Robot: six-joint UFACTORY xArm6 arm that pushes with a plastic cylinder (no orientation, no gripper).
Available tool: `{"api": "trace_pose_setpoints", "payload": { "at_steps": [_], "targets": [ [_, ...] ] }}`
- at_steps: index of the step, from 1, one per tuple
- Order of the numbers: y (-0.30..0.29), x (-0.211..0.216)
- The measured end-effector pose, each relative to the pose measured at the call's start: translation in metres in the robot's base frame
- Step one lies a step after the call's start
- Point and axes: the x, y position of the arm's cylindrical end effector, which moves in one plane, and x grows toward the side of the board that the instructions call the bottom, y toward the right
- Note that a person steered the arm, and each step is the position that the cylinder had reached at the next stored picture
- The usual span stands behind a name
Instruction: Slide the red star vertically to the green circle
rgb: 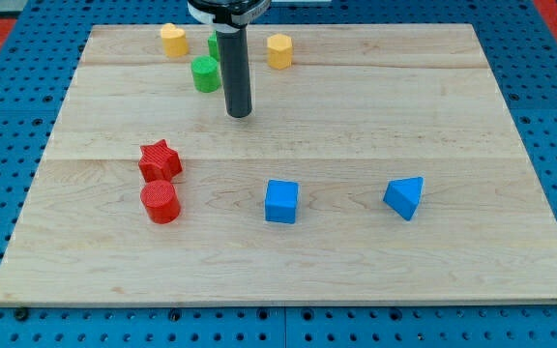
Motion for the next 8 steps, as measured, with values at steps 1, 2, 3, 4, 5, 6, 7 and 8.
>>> {"api": "trace_pose_setpoints", "payload": {
  "at_steps": [1, 2, 3, 4, 5, 6, 7, 8],
  "targets": [
    [0.000, 0.000],
    [-0.003, 0.000],
    [-0.011, 0.001],
    [-0.078, 0.006],
    [-0.165, 0.020],
    [-0.172, 0.086],
    [-0.126, 0.116],
    [-0.090, 0.106]
  ]
}}
